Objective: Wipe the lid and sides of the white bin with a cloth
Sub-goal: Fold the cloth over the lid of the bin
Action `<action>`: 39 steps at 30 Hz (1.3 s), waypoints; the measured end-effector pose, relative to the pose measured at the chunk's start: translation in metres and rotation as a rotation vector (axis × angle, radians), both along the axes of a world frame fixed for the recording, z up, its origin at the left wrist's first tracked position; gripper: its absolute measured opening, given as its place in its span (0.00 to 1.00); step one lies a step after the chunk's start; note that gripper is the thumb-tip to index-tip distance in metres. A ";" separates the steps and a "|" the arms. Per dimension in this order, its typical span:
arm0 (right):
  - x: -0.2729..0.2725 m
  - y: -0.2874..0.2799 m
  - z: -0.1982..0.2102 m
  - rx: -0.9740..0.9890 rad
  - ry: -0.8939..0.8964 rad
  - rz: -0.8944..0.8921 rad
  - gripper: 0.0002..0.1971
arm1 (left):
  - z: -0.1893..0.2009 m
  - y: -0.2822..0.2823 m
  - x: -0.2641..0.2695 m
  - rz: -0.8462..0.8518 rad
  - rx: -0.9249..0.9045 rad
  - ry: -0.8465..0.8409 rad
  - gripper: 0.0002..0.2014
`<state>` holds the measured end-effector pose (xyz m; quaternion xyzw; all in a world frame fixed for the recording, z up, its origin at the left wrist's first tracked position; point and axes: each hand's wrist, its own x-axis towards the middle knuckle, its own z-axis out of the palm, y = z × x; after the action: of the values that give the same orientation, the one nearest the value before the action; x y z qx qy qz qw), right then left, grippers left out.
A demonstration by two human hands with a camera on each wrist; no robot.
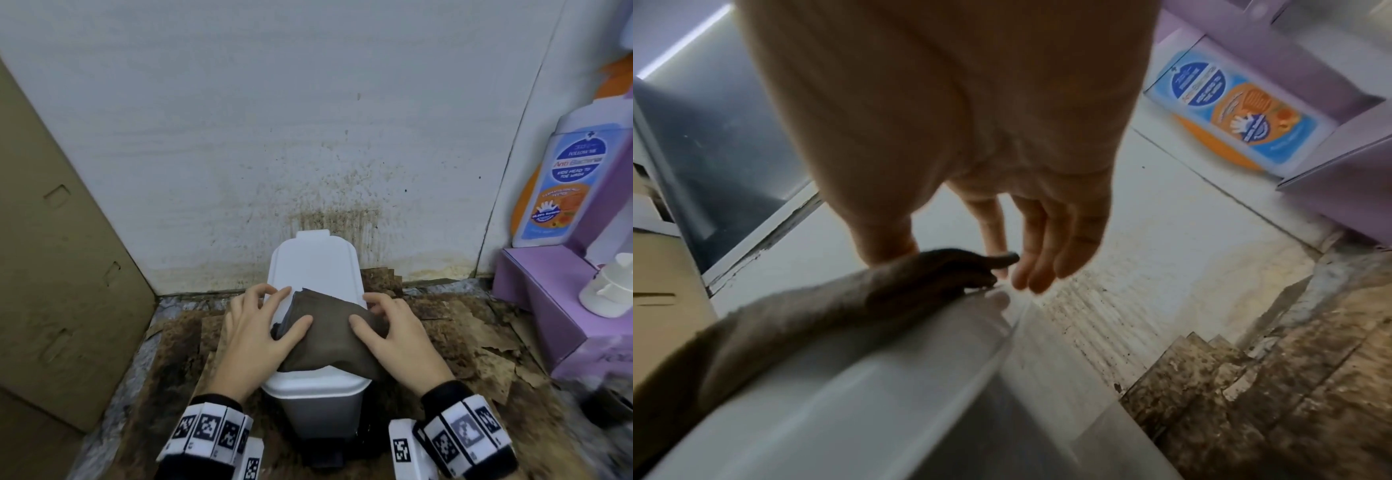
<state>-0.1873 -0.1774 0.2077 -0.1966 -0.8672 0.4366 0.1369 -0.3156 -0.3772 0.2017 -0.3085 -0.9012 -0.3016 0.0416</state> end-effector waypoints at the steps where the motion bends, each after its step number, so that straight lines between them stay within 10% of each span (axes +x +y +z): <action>1: 0.004 0.001 0.001 -0.031 -0.011 -0.011 0.18 | 0.001 0.000 0.001 0.000 0.003 0.024 0.36; 17: 0.013 -0.006 -0.015 -0.364 0.092 -0.135 0.19 | 0.005 0.010 0.018 -0.044 0.068 0.030 0.07; 39: 0.046 0.019 0.022 -0.156 0.163 -0.202 0.16 | 0.049 0.067 0.055 -0.139 0.375 -0.152 0.06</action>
<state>-0.1411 -0.1588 0.2299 -0.2570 -0.7923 0.5013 0.2344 -0.2611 -0.3105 0.2508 -0.3331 -0.8063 -0.4887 0.0092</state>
